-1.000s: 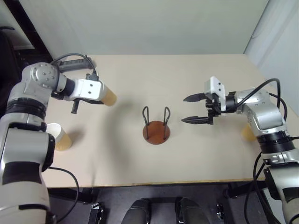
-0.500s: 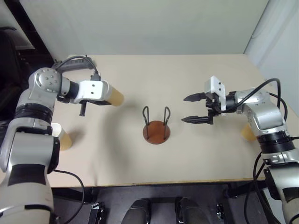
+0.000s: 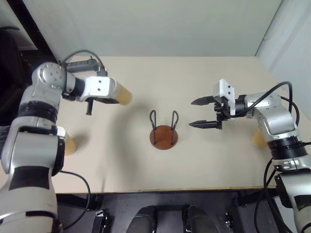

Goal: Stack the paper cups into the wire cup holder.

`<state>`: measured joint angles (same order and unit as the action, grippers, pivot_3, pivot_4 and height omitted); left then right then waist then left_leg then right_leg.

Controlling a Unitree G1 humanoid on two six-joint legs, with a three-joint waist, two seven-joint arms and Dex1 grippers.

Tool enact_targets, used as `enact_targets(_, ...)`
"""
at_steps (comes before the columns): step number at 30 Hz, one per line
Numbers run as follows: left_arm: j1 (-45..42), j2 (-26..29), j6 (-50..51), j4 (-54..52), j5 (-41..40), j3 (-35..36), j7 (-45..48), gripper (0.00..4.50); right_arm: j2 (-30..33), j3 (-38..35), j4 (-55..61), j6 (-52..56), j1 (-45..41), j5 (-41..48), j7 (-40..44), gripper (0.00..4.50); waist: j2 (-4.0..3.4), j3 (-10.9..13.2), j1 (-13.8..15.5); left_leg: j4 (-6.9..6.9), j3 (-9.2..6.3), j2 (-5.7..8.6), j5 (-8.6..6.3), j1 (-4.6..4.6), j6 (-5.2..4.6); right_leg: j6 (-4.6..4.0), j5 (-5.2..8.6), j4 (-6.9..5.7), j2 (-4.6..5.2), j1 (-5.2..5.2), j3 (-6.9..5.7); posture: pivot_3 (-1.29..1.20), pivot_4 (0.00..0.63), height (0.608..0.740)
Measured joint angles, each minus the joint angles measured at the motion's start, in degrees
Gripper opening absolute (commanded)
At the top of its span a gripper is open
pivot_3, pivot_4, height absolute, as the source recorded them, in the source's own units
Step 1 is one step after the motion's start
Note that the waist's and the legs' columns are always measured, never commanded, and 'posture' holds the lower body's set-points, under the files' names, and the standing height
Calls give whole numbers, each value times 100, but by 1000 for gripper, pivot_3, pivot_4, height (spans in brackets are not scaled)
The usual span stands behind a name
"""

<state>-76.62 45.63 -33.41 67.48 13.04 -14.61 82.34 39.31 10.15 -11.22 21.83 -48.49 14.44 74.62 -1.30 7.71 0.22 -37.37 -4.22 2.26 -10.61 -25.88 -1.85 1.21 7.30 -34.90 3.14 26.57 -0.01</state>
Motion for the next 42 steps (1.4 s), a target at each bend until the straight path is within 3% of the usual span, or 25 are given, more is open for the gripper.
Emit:
enact_targets(9, -203, -414, 135, -13, -282, -80, 770, 32, 602, -92, 19, -10, 4, 72, 481, 4500, 0, 0, 6, -5, 2, -5, -3, -8, -4, 7, 0, 1, 0, 2, 0, 0, 150, 740)
enact_targets(19, -576, -609, 48, -21, -688, -1112, 785, 32, 1284, -420, 57, 306, -408, 279, 965, 4500, 0, 0, 7, -22, 6, 0, -7, -15, -12, 17, -1, 2, -7, -2, -3, 0, 150, 740)
enact_targets(31, -1477, -1247, -37, 38, -1221, -1844, 794, 32, 1441, -454, 673, 880, -291, 581, 997, 4500, 2, 2, 27, -63, 12, 3, -35, -29, -43, 54, 12, 6, 1, -12, 11, 0, 150, 740)
enact_targets(42, -1748, -1759, 339, -92, -2074, -2310, 817, 32, 1690, -434, 395, 899, -503, 564, 1316, 4500, 0, 3, 59, -71, 23, 2, -55, -29, -61, 88, 26, 8, 5, -18, 16, 0, 150, 740)
